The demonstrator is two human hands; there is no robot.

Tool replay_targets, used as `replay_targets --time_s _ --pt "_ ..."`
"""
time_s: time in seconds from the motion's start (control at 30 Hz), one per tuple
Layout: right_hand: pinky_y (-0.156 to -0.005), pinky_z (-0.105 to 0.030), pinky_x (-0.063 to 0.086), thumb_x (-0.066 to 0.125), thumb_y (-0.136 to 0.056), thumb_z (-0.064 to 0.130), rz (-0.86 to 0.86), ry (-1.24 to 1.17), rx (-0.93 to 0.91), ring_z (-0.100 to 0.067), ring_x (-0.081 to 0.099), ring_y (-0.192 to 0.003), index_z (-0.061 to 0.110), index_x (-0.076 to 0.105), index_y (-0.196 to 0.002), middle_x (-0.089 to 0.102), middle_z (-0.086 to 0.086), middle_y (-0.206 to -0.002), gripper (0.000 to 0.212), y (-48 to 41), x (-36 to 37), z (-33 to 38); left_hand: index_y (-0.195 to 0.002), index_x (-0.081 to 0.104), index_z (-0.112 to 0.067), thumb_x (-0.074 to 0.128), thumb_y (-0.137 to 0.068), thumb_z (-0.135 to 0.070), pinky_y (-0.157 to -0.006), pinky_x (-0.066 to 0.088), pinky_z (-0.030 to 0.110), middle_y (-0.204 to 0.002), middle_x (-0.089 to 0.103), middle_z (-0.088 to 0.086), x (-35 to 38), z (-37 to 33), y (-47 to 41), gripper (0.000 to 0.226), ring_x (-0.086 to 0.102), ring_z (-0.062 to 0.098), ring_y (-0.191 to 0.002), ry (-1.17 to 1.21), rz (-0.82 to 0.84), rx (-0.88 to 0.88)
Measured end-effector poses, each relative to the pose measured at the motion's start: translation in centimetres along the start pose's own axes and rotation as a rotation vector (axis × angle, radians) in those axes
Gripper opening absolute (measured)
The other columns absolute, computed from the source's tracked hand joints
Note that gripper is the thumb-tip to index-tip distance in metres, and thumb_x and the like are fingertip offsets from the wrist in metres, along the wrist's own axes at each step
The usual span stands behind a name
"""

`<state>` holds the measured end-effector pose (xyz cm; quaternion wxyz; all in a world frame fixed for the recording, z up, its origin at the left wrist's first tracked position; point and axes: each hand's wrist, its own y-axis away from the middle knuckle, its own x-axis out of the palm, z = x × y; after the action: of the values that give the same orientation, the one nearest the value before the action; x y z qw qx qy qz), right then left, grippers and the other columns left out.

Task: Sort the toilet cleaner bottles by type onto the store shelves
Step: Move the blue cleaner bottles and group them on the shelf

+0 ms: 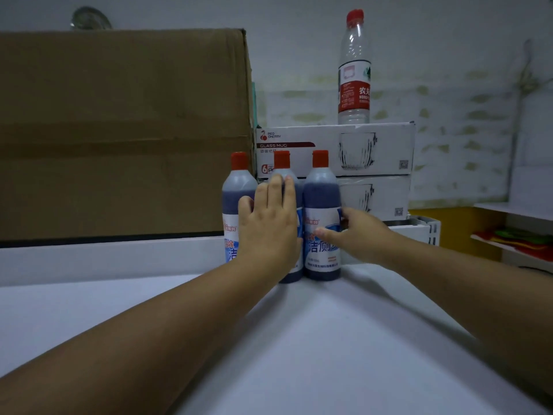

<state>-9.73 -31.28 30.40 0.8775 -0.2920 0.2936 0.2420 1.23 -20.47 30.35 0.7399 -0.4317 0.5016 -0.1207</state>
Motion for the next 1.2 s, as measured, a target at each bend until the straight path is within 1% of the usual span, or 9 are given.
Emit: replay_targets --time_s 0.2,0.33,0.4,0.47,0.6,0.7,0.87,1.0,1.2 --pt "-0.099 -0.041 0.038 0.046 -0.092 0.048 -0.358 0.28 -0.128 -0.025 0.038 -0.126 0.015 0.035 -0.138 0.039 -0.009 -0.139 0.058 2.5 -1.2 2.1 -0.151 0.014 -0.026 0.046 -0.092 -0.048 -0.117 0.009 0.043 -0.16 0.008 0.003 -4.0 1.5 0.6 0.071 0.003 0.022 -0.147 0.163 -0.036 0.156" --pt "-0.103 -0.035 0.037 0.051 -0.092 0.039 -0.247 0.188 -0.471 -0.015 0.037 -0.129 0.022 0.034 -0.142 0.038 0.001 -0.145 0.056 7.1 -1.4 5.0 -0.141 0.041 -0.021 0.054 -0.09 -0.038 -0.107 0.036 0.036 -0.147 0.041 0.002 -8.9 3.4 4.1 0.055 0.038 0.018 -0.133 0.369 -0.111 0.21" --pt "-0.094 -0.024 0.038 0.053 -0.09 0.04 -0.19 0.114 -0.62 -0.003 0.043 -0.113 0.023 0.042 -0.136 0.048 0.007 -0.132 0.05 10.3 -1.3 6.0 -0.12 0.06 -0.012 0.051 -0.088 -0.035 -0.081 0.053 0.029 -0.112 0.061 0.003 -10.9 4.8 7.2 0.04 0.059 0.016 -0.097 0.408 -0.199 0.246" --pt "-0.083 -0.013 0.042 0.051 -0.088 0.049 -0.097 0.001 -0.806 0.007 0.048 -0.094 0.028 0.052 -0.124 0.053 0.019 -0.107 0.042 14.1 -1.5 6.4 -0.092 0.066 -0.005 0.049 -0.089 -0.025 -0.061 0.049 0.021 -0.081 0.058 -0.002 -12.9 6.0 10.9 0.026 0.057 0.012 -0.067 0.43 -0.216 0.297" --pt "-0.073 -0.018 0.04 0.048 -0.092 0.035 0.081 -0.076 -1.182 -0.005 0.052 -0.08 0.029 0.067 -0.098 0.06 0.013 -0.085 0.02 20.4 0.5 3.9 -0.066 0.067 -0.006 0.045 -0.093 -0.026 -0.057 0.04 0.017 -0.059 0.056 -0.004 -15.3 6.5 19.6 0.04 0.049 0.004 -0.054 0.378 0.011 0.353" --pt "-0.062 -0.028 0.037 0.058 -0.085 0.016 0.16 -0.083 -1.211 -0.02 0.047 -0.067 0.017 0.07 -0.076 0.059 -0.001 -0.071 0.015 23.8 5.7 -0.1 -0.059 0.066 -0.009 0.05 -0.088 -0.021 -0.052 0.04 0.025 -0.056 0.059 0.0 -12.6 6.5 25.4 0.035 0.05 0.014 -0.049 0.395 0.113 0.363" --pt "-0.066 -0.029 0.047 0.052 -0.087 0.023 0.655 0.148 -0.74 -0.015 0.056 -0.074 0.017 0.067 -0.088 0.067 0.0 -0.085 0.016 22.5 16.6 -6.5 -0.061 0.057 -0.014 0.047 -0.084 -0.033 -0.051 0.033 0.024 -0.057 0.053 -0.005 -0.6 9.7 32.1 0.031 0.044 0.01 -0.051 0.404 0.4 -0.059" --pt "-0.074 -0.031 0.051 0.046 -0.089 0.027 0.755 0.276 -0.098 -0.026 0.063 -0.088 0.018 0.057 -0.11 0.067 -0.007 -0.105 0.026 20.6 23.6 -10.1 -0.088 0.065 -0.013 0.045 -0.084 -0.033 -0.065 0.043 0.028 -0.086 0.07 0.004 6.4 13.1 35.3 0.028 0.064 0.025 -0.079 0.225 0.571 -0.585" --pt "-0.072 -0.032 0.057 0.057 -0.087 0.045 0.772 -0.131 0.604 -0.02 0.06 -0.086 0.013 0.045 -0.116 0.059 -0.008 -0.103 0.045 21.2 30.2 -12.1 -0.132 0.042 -0.012 0.065 -0.083 -0.044 -0.088 0.047 0.035 -0.127 0.055 0.008 11.6 13.5 36.2 0.063 0.057 0.025 -0.11 0.077 0.834 -0.738"
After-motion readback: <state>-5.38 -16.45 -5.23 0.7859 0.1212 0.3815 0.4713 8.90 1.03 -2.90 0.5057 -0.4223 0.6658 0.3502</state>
